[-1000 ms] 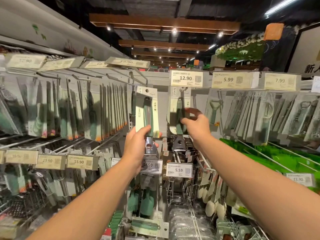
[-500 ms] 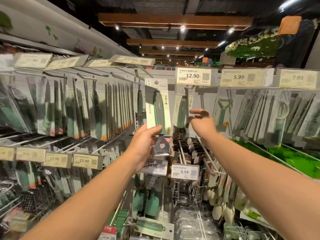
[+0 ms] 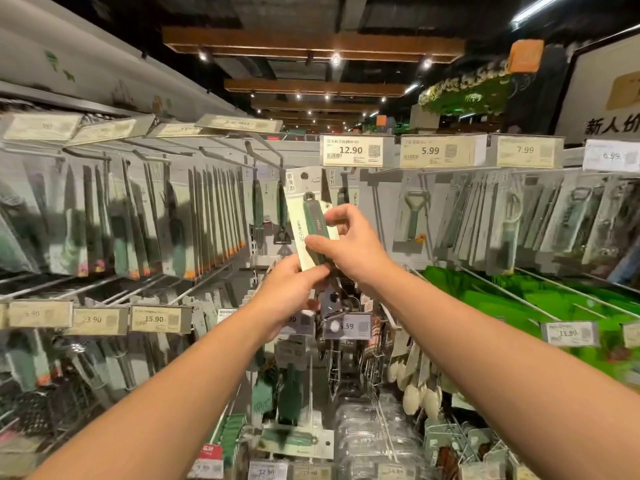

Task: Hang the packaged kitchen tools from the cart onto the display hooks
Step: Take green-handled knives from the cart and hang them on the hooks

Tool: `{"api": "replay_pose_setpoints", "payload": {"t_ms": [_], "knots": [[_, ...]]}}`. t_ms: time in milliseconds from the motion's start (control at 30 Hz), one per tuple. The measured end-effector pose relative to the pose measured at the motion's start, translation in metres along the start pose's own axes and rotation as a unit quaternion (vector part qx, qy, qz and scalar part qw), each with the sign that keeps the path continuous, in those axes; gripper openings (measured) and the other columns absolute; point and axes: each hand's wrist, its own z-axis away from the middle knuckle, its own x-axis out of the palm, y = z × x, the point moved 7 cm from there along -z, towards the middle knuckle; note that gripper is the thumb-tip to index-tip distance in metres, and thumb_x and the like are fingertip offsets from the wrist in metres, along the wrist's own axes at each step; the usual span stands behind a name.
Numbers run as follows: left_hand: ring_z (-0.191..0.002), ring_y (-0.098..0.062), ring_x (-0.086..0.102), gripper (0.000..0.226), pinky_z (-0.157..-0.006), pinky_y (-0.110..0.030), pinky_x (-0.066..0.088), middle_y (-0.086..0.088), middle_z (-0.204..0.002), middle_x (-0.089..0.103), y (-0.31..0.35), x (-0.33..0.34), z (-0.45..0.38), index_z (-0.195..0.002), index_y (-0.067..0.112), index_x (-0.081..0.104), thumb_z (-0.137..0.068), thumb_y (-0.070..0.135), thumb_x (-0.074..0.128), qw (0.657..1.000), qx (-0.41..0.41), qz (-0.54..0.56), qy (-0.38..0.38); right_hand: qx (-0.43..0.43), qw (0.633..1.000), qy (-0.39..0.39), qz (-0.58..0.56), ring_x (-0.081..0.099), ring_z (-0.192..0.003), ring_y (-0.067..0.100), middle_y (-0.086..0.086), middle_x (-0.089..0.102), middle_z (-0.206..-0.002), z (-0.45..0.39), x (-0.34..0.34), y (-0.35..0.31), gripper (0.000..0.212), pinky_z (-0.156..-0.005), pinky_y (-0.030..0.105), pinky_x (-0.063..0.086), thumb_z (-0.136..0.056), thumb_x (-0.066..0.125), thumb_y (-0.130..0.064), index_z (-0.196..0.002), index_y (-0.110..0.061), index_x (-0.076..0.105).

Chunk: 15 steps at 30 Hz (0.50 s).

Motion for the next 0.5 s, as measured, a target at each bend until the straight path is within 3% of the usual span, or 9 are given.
{"api": "replay_pose_setpoints", "payload": {"t_ms": [67,133,200,267,333,400,500], "knots": [[-0.099,-0.02,0.073,0.014,-0.073,-0.033,0.054,0.0,-0.104,0.078,0.001,-0.002,0.002,-0.113,0.02,0.069,-0.106,0.024,0.058,0.999,0.014,-0.04,-0.003,-0.009,1.0,0.019,0.002,0.063,-0.105,0.016,-0.003,0.058,-0.115,0.007,-0.004,-0.001,0.041,-0.09,0.037,0.058,-0.084,0.079,-0.014,-0.114,-0.02,0.052],[-0.09,-0.016,0.067,0.016,-0.072,-0.031,0.049,0.002,-0.1,0.074,0.002,-0.007,0.004,-0.106,0.02,0.069,-0.107,0.028,0.055,0.996,0.02,-0.085,0.0,-0.012,0.998,0.052,0.028,0.059,-0.095,0.004,-0.009,0.055,-0.11,0.015,-0.014,-0.001,0.039,-0.074,0.016,0.052,-0.086,0.075,-0.012,-0.114,-0.021,0.05],[-0.082,-0.014,0.063,0.021,-0.075,-0.034,0.051,0.001,-0.1,0.075,0.001,-0.017,0.005,-0.104,0.022,0.069,-0.107,0.032,0.051,0.99,0.019,-0.14,0.022,-0.003,0.995,0.086,0.05,0.059,-0.084,0.001,-0.01,0.054,-0.108,0.025,-0.026,0.002,0.038,-0.062,0.016,0.052,-0.087,0.073,-0.012,-0.114,-0.022,0.049],[-0.068,-0.013,0.061,0.025,-0.07,-0.033,0.051,-0.001,-0.095,0.075,0.004,-0.028,0.007,-0.1,0.024,0.067,-0.108,0.037,0.047,0.971,0.031,-0.234,0.045,-0.007,0.991,0.115,0.065,0.062,-0.087,0.007,-0.009,0.055,-0.109,0.034,-0.039,0.005,0.037,-0.069,0.031,0.06,-0.084,0.072,-0.013,-0.112,-0.023,0.049],[-0.054,-0.011,0.055,0.029,-0.061,-0.028,0.047,0.002,-0.077,0.069,0.009,-0.035,0.012,-0.098,0.023,0.064,-0.109,0.042,0.044,0.936,0.053,-0.344,0.054,-0.036,0.985,0.144,0.088,0.058,-0.095,0.008,-0.009,0.055,-0.105,0.042,-0.049,0.002,0.036,-0.078,0.028,0.055,-0.082,0.072,-0.012,-0.109,-0.021,0.05],[-0.055,-0.009,0.056,0.028,-0.058,-0.026,0.045,0.007,-0.073,0.067,0.011,-0.041,0.014,-0.101,0.025,0.064,-0.108,0.044,0.046,0.913,0.061,-0.399,0.06,-0.059,0.979,0.169,0.101,0.054,-0.096,0.006,-0.011,0.055,-0.102,0.047,-0.056,-0.002,0.036,-0.082,0.024,0.047,-0.081,0.072,-0.013,-0.108,-0.02,0.05],[-0.069,-0.007,0.06,0.025,-0.062,-0.027,0.044,0.008,-0.083,0.068,0.012,-0.046,0.012,-0.102,0.026,0.064,-0.106,0.046,0.049,0.887,0.06,-0.452,0.069,-0.063,0.977,0.175,0.105,0.054,-0.099,0.009,-0.015,0.054,-0.103,0.047,-0.06,-0.008,0.036,-0.081,0.017,0.04,-0.083,0.073,-0.016,-0.111,-0.021,0.051]]}}
